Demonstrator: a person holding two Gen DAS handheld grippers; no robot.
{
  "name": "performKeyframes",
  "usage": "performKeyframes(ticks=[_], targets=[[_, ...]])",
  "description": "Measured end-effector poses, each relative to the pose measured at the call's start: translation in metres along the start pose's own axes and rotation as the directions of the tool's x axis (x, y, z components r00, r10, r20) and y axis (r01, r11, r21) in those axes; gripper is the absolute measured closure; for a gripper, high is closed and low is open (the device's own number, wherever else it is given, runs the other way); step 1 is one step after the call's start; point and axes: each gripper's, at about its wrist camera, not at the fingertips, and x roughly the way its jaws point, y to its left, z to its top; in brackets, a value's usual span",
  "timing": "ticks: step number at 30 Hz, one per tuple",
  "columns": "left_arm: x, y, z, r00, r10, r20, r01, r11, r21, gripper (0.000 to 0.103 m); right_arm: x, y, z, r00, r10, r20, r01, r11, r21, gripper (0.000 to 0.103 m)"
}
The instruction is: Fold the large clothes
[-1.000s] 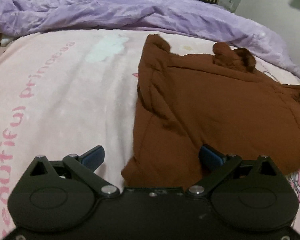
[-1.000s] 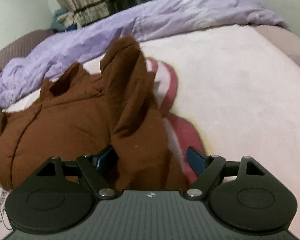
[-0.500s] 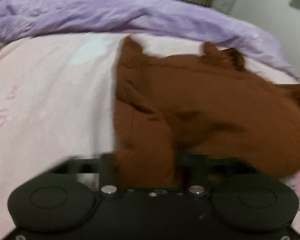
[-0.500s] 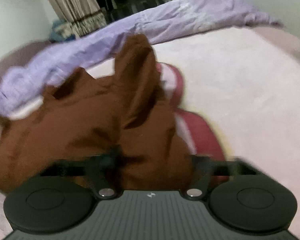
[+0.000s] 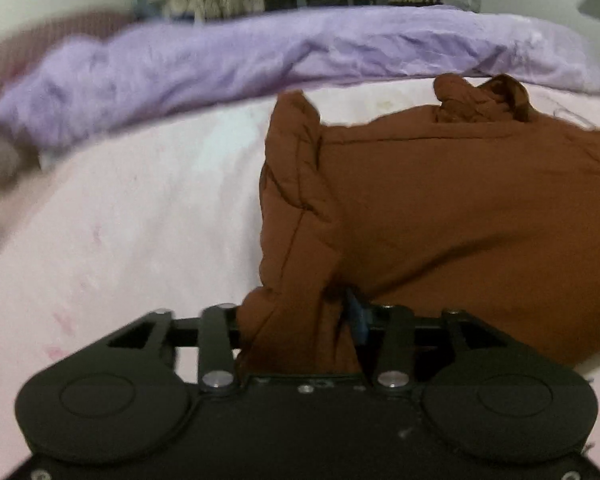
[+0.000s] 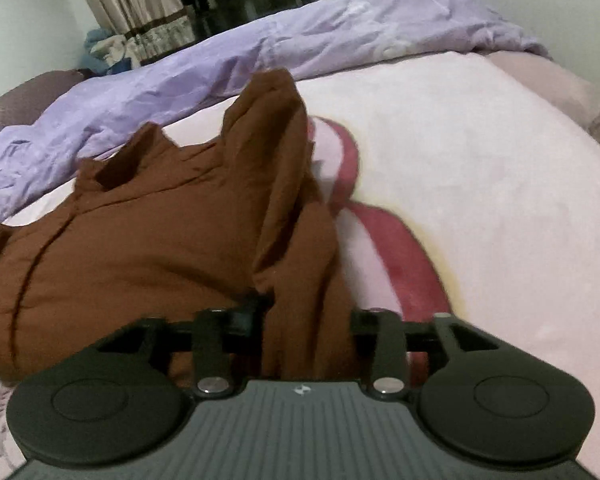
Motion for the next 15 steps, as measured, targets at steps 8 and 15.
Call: performKeyframes(ticks=[8,15], targets=[[-0.008,0.020,0.003,0.998,0.055,0.027,-0.051,0.991,-0.122,0.013,-0.025,-0.023,0.002,0.999,-0.008,0.043,0.004,0.997,0.078,0.014],[-0.034,0.004,0.010,0.990,-0.009,0.140,0.022,0.996,-0.087,0.000,-0.035,-0.036,-0.014,0.996,0.091,-0.010,-0.086,0.966,0.245,0.014]])
